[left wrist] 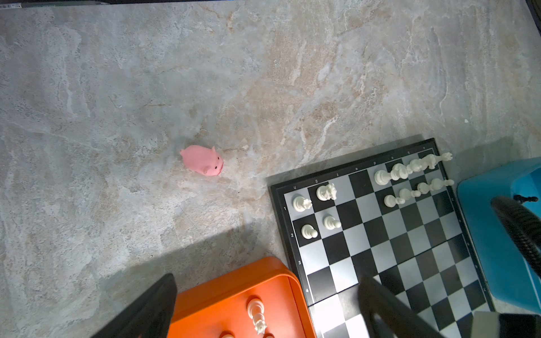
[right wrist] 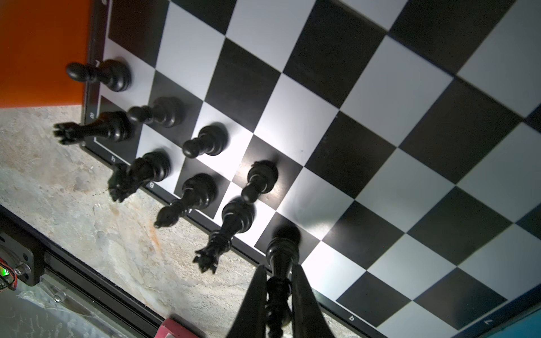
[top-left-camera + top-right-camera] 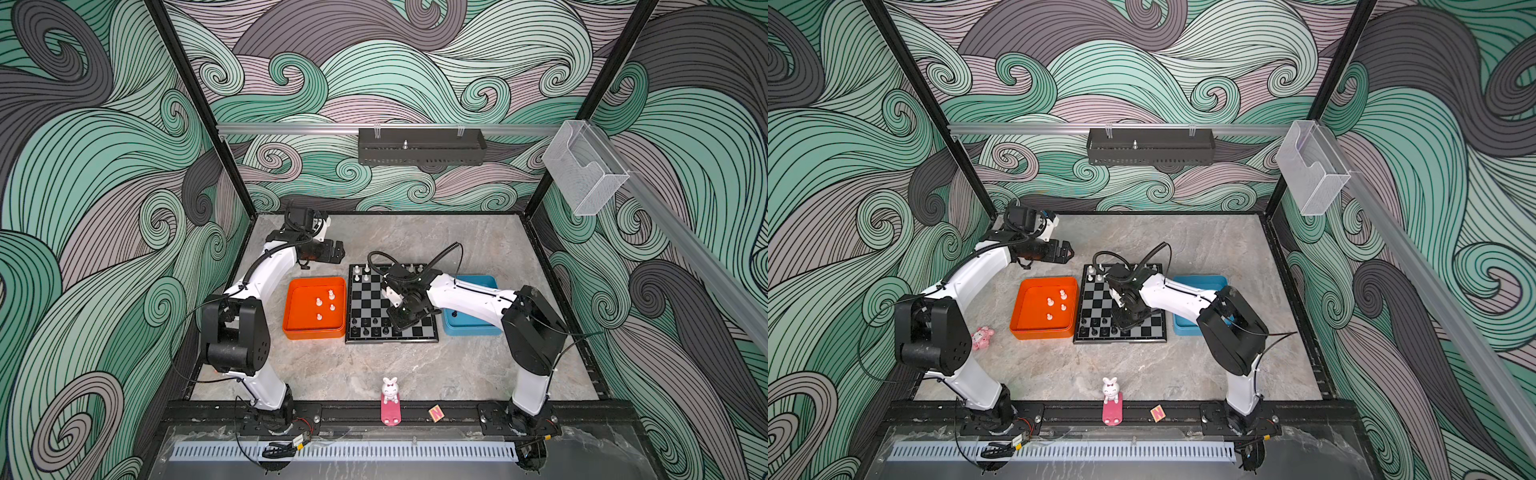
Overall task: Set up the chess pieces on the board
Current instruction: 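Lower the black pawn onto its square and open the right gripper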
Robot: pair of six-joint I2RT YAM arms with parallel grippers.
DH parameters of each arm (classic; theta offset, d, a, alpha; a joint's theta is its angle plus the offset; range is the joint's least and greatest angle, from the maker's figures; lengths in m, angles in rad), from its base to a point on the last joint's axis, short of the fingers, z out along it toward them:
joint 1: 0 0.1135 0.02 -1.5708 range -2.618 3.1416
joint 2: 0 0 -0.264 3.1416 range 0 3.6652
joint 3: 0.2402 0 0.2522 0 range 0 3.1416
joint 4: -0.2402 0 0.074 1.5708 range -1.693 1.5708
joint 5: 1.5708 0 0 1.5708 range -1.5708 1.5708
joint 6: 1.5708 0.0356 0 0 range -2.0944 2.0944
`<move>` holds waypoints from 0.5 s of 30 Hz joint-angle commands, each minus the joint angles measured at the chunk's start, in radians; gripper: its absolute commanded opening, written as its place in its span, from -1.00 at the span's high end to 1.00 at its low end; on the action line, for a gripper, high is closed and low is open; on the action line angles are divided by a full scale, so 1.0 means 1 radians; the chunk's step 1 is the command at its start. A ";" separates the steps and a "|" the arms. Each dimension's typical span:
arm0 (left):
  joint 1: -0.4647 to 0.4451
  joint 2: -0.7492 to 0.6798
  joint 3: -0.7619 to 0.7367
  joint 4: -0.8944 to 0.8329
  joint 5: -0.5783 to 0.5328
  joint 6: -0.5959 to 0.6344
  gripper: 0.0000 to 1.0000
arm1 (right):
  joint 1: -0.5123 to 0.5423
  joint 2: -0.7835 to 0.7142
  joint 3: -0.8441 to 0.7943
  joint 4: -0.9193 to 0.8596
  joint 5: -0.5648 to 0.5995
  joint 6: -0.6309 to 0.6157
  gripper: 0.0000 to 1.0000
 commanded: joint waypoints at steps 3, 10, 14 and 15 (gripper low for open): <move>-0.011 -0.006 0.006 -0.014 -0.007 0.001 -0.97 | 0.005 0.027 0.011 -0.002 0.020 0.013 0.66; -0.011 -0.005 0.006 -0.015 -0.009 0.002 -0.97 | 0.005 0.035 0.015 -0.003 0.026 0.012 0.65; -0.012 -0.005 0.006 -0.015 -0.010 0.003 -0.97 | 0.005 0.036 0.017 0.000 0.027 0.012 0.65; -0.012 -0.005 0.005 -0.015 -0.010 0.001 -0.97 | 0.005 0.036 0.017 0.000 0.027 0.012 0.64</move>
